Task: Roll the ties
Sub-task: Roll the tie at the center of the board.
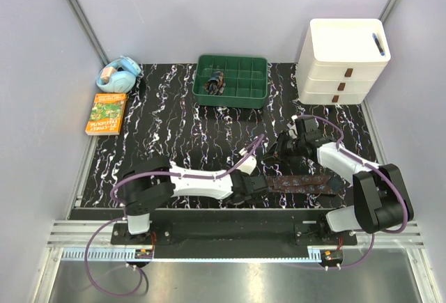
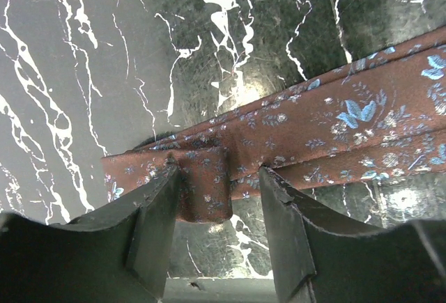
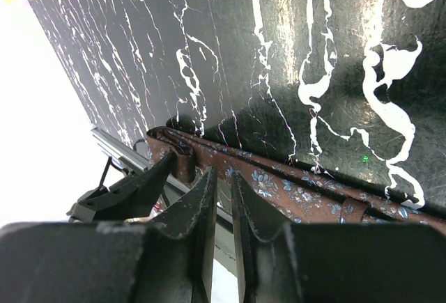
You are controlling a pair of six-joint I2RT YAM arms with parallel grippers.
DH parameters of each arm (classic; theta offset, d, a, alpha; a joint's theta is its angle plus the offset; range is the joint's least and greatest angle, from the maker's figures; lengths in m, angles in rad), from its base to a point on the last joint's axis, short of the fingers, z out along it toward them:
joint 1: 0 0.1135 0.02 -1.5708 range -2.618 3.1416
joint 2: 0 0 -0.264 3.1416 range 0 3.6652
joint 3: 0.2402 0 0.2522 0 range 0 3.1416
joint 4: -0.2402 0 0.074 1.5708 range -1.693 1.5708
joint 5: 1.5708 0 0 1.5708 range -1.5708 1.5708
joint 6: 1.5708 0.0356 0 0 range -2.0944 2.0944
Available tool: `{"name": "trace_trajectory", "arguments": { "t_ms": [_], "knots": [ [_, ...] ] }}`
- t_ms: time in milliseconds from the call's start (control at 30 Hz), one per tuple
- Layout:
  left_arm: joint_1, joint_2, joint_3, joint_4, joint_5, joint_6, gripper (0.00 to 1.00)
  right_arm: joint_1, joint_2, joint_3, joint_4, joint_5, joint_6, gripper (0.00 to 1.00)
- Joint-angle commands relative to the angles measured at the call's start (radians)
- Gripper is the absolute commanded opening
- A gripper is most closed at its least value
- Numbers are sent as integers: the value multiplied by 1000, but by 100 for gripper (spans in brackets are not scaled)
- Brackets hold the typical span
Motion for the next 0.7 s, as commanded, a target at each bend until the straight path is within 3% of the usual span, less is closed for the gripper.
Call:
{"name": "trace_trajectory", "arguments": {
  "t_ms": [0, 233, 667],
  "knots": [
    [12, -46, -4, 48, 33, -13, 54, -5, -36, 29, 2, -25, -7, 21],
    [13, -78, -9, 46, 18, -13, 62, -5, -37, 34, 2, -29, -6, 20],
    [15, -124, 8, 22, 10, 0, 64, -5, -36, 40, 4, -36, -7, 20]
  ]
}}
